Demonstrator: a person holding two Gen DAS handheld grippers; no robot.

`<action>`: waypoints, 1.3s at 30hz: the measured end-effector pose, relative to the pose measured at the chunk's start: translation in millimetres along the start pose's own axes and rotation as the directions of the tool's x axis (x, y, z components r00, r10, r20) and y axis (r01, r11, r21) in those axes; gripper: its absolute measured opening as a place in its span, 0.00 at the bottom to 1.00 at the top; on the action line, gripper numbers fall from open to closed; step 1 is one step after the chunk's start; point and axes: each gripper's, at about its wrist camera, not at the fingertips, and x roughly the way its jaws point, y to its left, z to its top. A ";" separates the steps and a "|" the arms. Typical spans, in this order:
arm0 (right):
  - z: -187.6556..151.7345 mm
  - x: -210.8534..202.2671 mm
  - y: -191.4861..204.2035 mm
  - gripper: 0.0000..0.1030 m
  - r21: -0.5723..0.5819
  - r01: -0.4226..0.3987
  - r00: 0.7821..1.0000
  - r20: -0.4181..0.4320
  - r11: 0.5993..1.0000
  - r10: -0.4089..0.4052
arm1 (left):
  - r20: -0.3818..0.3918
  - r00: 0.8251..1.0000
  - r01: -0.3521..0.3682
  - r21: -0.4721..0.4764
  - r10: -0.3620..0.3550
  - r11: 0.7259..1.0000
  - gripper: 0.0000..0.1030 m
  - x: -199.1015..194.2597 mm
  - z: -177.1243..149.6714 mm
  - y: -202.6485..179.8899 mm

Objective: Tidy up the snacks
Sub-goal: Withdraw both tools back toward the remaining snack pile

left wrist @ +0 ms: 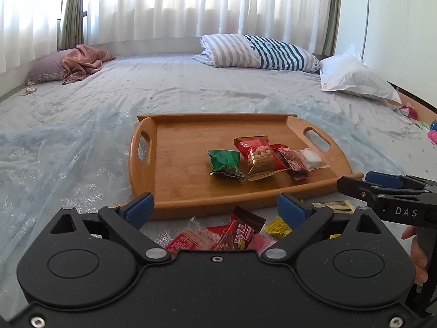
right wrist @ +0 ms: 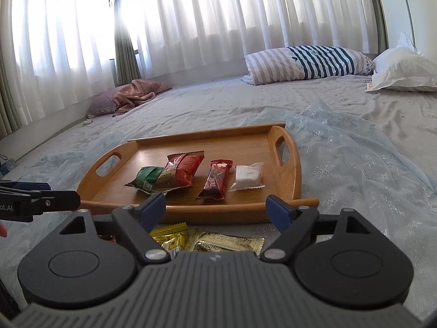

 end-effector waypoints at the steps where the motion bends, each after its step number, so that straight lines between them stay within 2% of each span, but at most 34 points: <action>1: -3.0 -3.0 2.1 0.87 -0.002 0.006 1.000 0.005 1.000 -0.006 | 0.001 1.000 -0.004 0.001 0.004 1.000 0.94 -2.2 -2.9 -0.6; 10: -35.9 -30.9 20.8 0.88 -0.018 0.113 0.990 0.084 0.993 -0.111 | 0.030 0.997 -0.068 -0.021 0.069 0.997 0.94 -25.2 -28.8 -2.7; 18: -59.8 -49.5 31.3 0.88 -0.001 0.122 0.986 0.112 0.993 -0.121 | 0.040 0.987 -0.151 -0.070 0.154 0.986 0.94 -36.1 -47.5 2.1; 20: -65.9 -53.5 32.3 0.88 0.029 0.110 0.985 0.131 0.994 -0.113 | 0.036 0.983 -0.175 -0.080 0.178 0.981 0.90 -35.4 -52.6 3.5; 22: -71.6 -57.8 33.4 0.88 0.054 0.101 0.982 0.155 0.993 -0.108 | 0.015 0.981 -0.194 -0.076 0.196 0.978 0.73 -32.4 -57.1 3.7; 25: -77.9 -63.1 41.8 0.88 0.046 0.122 0.974 0.188 0.991 -0.129 | -0.009 0.980 -0.198 -0.094 0.198 0.976 0.60 -29.5 -62.4 5.4; 29: -85.6 -66.1 57.4 0.88 -0.022 0.146 0.970 0.197 0.989 -0.139 | -0.023 0.983 -0.184 -0.121 0.182 0.975 0.56 -26.7 -67.7 6.5; 33: -90.7 -63.2 68.4 0.88 -0.060 0.131 0.979 0.165 0.990 -0.119 | -0.026 0.983 -0.181 -0.110 0.180 0.977 0.55 -23.2 -71.7 1.5; 39: -96.5 -59.3 79.4 0.76 -0.070 0.114 0.987 0.126 0.991 -0.105 | -0.054 0.983 -0.181 -0.129 0.175 0.975 0.45 -15.2 -75.9 2.0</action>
